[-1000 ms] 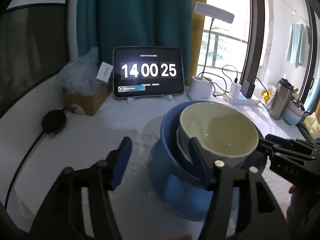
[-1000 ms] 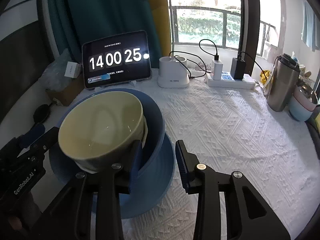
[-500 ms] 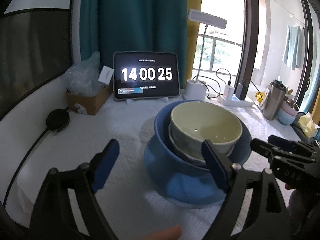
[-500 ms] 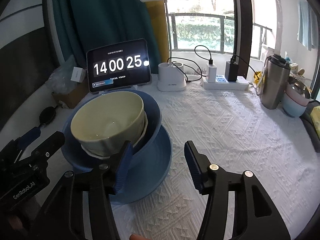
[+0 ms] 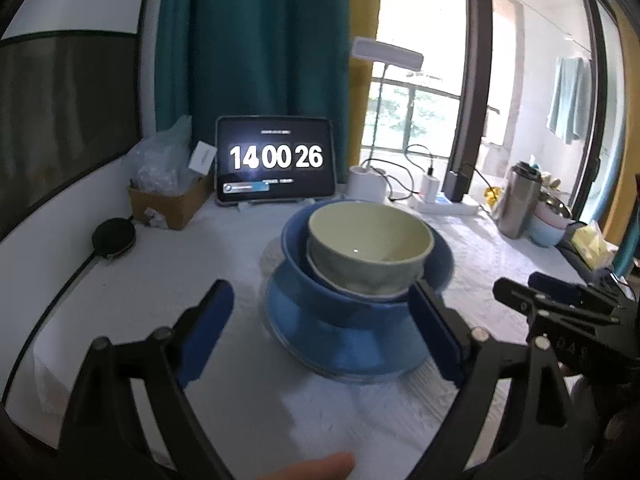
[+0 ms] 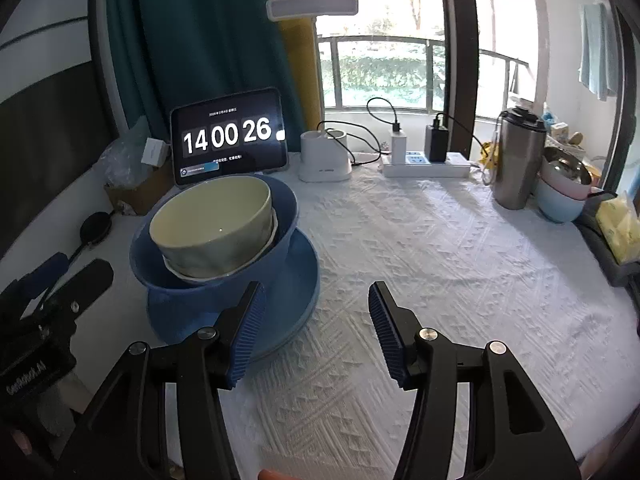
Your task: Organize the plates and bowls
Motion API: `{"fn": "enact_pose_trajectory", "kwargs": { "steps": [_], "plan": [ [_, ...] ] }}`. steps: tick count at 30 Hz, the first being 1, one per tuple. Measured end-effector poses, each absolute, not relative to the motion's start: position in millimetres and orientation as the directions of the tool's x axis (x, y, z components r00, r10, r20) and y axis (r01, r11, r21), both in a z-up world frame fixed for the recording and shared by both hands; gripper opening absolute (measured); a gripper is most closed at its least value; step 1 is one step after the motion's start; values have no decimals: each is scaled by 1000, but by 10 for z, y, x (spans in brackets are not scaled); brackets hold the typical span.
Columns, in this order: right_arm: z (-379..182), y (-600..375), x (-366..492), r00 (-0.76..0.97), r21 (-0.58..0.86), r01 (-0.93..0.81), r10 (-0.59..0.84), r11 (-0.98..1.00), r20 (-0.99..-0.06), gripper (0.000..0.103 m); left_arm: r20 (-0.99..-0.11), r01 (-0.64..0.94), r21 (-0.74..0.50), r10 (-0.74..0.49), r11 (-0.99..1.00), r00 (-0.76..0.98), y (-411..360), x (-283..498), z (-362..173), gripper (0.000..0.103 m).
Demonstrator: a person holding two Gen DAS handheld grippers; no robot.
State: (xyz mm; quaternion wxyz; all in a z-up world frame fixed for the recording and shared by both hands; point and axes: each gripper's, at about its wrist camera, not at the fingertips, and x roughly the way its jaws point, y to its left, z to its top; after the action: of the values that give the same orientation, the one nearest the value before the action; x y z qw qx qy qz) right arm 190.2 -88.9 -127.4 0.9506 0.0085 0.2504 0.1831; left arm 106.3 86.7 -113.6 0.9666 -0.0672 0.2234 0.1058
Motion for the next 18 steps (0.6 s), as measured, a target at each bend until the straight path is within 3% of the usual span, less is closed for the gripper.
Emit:
{"fn": "enact_pose_trajectory", "kwargs": {
  "steps": [18],
  "plan": [
    [-1067, -1270, 1171, 882, 56, -255, 256, 965, -395, 57, -333, -131, -96, 92, 987, 939, 512, 479, -834, 91]
  ]
}}
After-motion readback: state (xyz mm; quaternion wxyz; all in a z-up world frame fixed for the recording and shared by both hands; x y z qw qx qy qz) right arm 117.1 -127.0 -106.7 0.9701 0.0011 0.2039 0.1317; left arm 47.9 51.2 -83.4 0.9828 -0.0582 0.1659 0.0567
